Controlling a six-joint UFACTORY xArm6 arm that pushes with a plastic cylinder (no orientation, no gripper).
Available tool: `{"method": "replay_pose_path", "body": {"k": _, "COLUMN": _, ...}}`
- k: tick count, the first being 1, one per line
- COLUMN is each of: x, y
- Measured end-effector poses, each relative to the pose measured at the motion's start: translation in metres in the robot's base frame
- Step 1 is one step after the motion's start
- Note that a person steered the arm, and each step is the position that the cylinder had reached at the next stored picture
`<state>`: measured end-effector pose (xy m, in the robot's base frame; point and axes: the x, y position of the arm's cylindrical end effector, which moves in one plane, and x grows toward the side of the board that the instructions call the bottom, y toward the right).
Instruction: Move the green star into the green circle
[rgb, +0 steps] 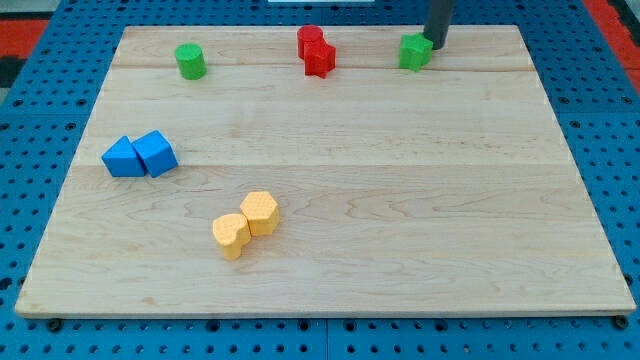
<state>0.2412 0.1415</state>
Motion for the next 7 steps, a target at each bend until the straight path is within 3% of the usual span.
{"method": "replay_pose_path", "body": {"k": 2, "x": 0.045, "y": -0.028}}
{"method": "replay_pose_path", "body": {"k": 3, "x": 0.028, "y": -0.005}}
{"method": "replay_pose_path", "body": {"k": 4, "x": 0.017, "y": -0.025}}
{"method": "replay_pose_path", "body": {"k": 6, "x": 0.065, "y": -0.101}}
{"method": "replay_pose_path", "body": {"k": 7, "x": 0.088, "y": -0.083}}
